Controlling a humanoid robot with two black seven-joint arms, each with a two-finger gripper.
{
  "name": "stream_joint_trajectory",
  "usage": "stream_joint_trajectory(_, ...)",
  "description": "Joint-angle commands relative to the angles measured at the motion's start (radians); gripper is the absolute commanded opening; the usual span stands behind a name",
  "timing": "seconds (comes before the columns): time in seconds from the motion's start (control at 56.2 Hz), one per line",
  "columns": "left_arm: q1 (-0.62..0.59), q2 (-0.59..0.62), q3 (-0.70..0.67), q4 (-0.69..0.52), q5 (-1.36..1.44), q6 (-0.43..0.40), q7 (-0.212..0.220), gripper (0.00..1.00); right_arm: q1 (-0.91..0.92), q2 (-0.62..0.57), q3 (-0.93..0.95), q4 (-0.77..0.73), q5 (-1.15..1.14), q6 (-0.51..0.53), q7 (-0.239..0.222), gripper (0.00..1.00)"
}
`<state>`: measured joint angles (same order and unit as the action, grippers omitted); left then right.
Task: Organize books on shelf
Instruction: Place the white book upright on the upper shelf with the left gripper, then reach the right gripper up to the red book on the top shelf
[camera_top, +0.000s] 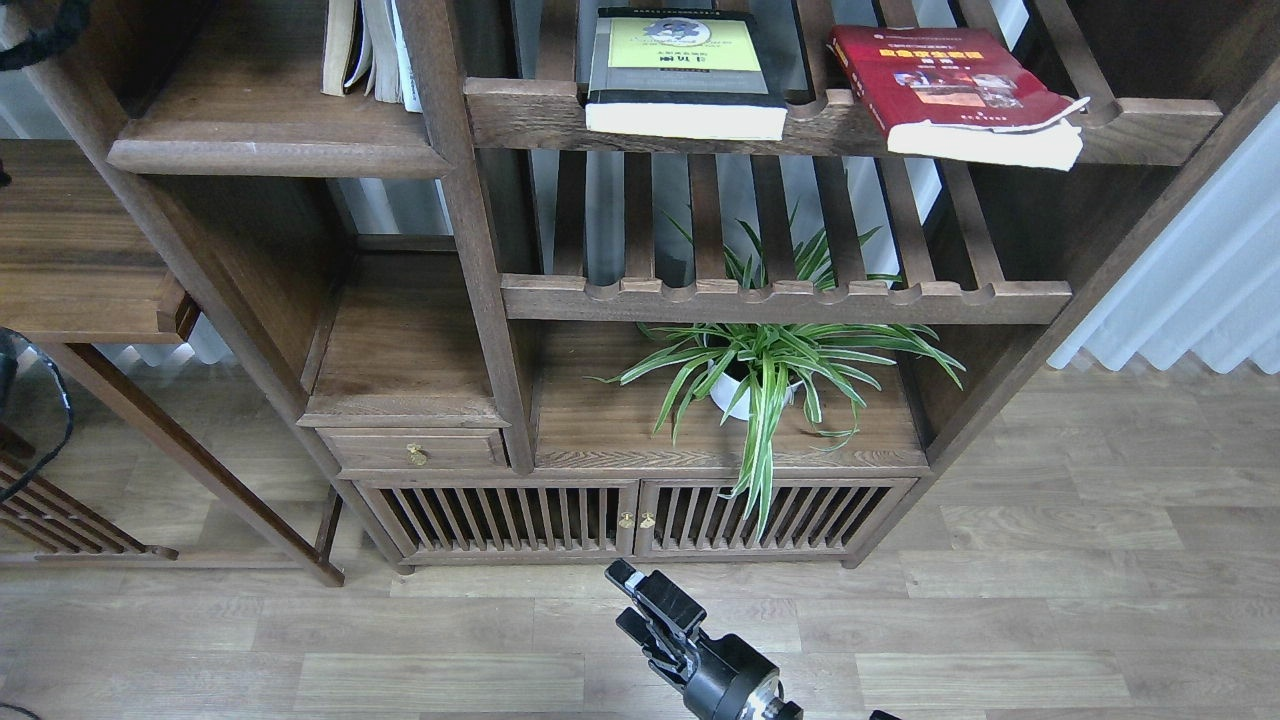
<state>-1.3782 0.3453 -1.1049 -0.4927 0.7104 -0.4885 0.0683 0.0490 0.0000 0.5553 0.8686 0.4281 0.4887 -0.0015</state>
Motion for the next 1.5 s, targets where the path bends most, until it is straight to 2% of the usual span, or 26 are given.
stream_joint_trajectory(0.0,0.002,-0.022,0.014,-0.006,0.009,0.0,0.002,0.33,-0.001,0.0,0.0,0.003,0.0,0.0,0.0,0.99)
stream_joint_trajectory(0.071,0.011,-0.028,0.025,-0.006,0.004,0.0,0.001,0.37,-0.001,0.0,0.0,0.003,0.0,0.0,0.0,0.99)
stream_joint_trajectory(0.142,0.016,-0.031,0.034,-0.009,0.0,0.0,-0.002,0.48,-0.001,0.0,0.0,0.003,0.0,0.0,0.0,0.99)
stream_joint_trajectory(0.178,0.018,-0.034,0.034,-0.01,-0.002,0.0,-0.004,0.58,-0.001,0.0,0.001,0.003,0.001,0.0,0.0,0.99)
stream_joint_trajectory(0.285,0.022,-0.037,0.034,-0.023,-0.005,0.0,-0.005,0.65,-0.001,0.0,0.002,0.003,0.001,0.0,0.002,0.99)
stream_joint_trajectory(0.338,0.03,-0.034,0.031,-0.041,-0.018,0.0,-0.004,0.79,-0.001,0.0,0.002,0.003,0.001,0.0,0.002,0.99)
stream_joint_trajectory(0.374,0.031,-0.031,0.031,-0.049,-0.031,0.0,-0.002,0.83,-0.001,0.0,0.002,0.003,0.001,0.0,0.002,0.99)
stream_joint_trajectory(0.516,0.045,-0.023,0.007,-0.104,-0.086,0.0,-0.002,0.91,-0.001,0.0,0.002,0.003,0.001,0.0,0.002,0.99)
stream_joint_trajectory(0.641,0.091,0.001,-0.027,-0.214,-0.189,0.0,0.004,0.91,-0.001,0.0,0.026,0.003,0.001,0.0,0.002,0.99)
stream_joint_trajectory(0.783,0.2,0.038,-0.046,-0.339,-0.272,0.0,0.022,0.92,0.003,0.0,0.078,-0.007,0.0,0.0,0.002,0.99)
stream_joint_trajectory(0.837,0.251,0.069,-0.047,-0.389,-0.276,0.0,0.047,0.96,0.003,0.0,0.097,-0.002,0.001,0.0,0.003,0.99)
stream_joint_trajectory(0.872,0.309,0.107,-0.07,-0.456,-0.279,0.0,0.089,1.0,0.005,0.0,0.123,0.004,0.001,0.0,0.012,0.99)
stream_joint_trajectory(1.015,0.41,0.156,-0.157,-0.564,-0.29,0.0,0.156,1.0,0.008,0.0,0.141,0.027,0.003,0.0,0.029,0.99)
stream_joint_trajectory(1.068,0.442,0.156,-0.185,-0.584,-0.327,0.0,0.169,1.0,0.003,0.0,0.141,0.046,0.003,0.0,0.029,0.99)
stream_joint_trajectory(1.193,0.478,0.158,-0.201,-0.586,-0.39,0.0,0.172,1.0,0.003,0.0,0.143,0.053,0.001,0.0,0.029,0.98)
stream_joint_trajectory(1.317,0.537,0.161,-0.234,-0.593,-0.434,0.0,0.215,1.0,0.006,0.0,0.144,0.061,-0.008,0.0,0.031,0.97)
stream_joint_trajectory(1.406,0.567,0.161,-0.242,-0.593,-0.476,0.0,0.209,1.0,0.011,0.0,0.146,0.081,-0.006,0.0,0.031,0.97)
stream_joint_trajectory(1.477,0.591,0.162,-0.25,-0.595,-0.493,0.0,0.231,1.0,0.015,0.0,0.178,0.115,-0.003,0.0,0.031,0.98)
